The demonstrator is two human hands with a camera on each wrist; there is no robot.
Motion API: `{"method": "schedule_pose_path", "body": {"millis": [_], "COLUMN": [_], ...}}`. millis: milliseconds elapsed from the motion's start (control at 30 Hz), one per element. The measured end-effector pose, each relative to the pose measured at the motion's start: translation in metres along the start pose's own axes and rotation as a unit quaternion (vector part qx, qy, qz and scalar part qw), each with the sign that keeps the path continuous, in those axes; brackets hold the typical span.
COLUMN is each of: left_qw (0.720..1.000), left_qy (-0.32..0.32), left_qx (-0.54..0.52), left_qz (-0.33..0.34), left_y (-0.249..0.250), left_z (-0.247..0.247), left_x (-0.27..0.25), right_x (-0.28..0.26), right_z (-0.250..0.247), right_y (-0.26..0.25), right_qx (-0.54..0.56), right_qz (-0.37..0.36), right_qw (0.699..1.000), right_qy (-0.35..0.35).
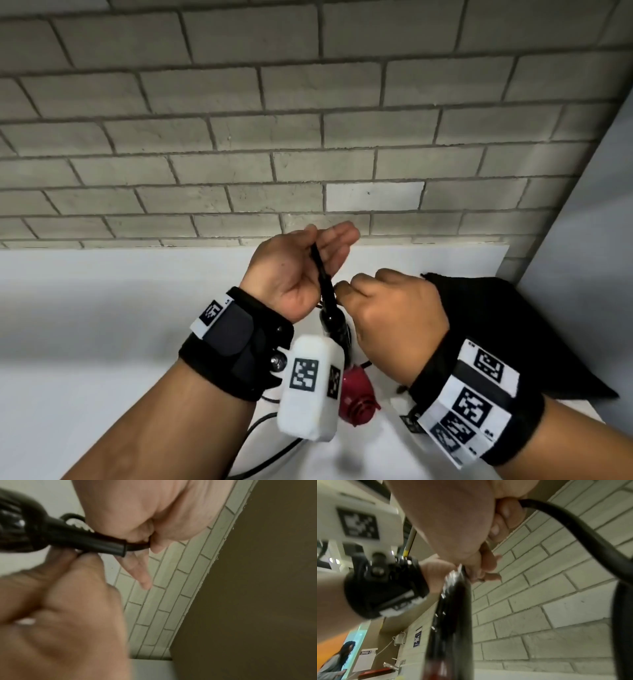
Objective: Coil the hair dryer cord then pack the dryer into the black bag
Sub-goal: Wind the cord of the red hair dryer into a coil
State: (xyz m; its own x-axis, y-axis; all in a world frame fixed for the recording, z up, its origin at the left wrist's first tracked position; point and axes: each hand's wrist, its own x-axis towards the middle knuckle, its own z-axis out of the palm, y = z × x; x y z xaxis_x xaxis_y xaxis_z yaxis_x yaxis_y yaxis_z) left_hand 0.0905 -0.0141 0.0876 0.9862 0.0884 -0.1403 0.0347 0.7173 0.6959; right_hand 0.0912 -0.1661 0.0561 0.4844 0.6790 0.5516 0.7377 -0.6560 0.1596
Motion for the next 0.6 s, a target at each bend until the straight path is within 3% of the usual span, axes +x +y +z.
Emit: {"method": "schedule_pose_path", "body": {"millis": [133,267,400,533,600], "left_qw": [0.982,0.924,0.931,0.929,0.922], "left_qy": [-0.003,-0.098,-0.180,-0.248,-0.268], "left_qx": [0.181,0.365,0.318,0.273,0.278], "left_qz": [0.050,0.055,-0.002,-0.023,-0.042], "left_y": [-0.021,-0.029,-0.015,-0.012,-0.014], "left_z": [0.001,0.001,-0.003,-0.010,-0.012], "left_x": [-0.002,-0.012,-0.023,-0.025,-0.029], "right_x": [0.006,0.017,0.031,0.032,0.030], "right_z": [-0.014,-0.039,-0.051,-0.046,-0.041], "right_y": [0.008,0.028,0.046,0.058,0.060], "right_qx": [0.027,0.216,0.422,0.534,0.547], "right_qz": [-0.052,-0.038,-0.017,0.019,0.026], "right_qw": [0.997,0.964,0.898,0.840,0.833], "right_qy": [-0.052,-0.152,-0.125,-0.098,-0.080]}}
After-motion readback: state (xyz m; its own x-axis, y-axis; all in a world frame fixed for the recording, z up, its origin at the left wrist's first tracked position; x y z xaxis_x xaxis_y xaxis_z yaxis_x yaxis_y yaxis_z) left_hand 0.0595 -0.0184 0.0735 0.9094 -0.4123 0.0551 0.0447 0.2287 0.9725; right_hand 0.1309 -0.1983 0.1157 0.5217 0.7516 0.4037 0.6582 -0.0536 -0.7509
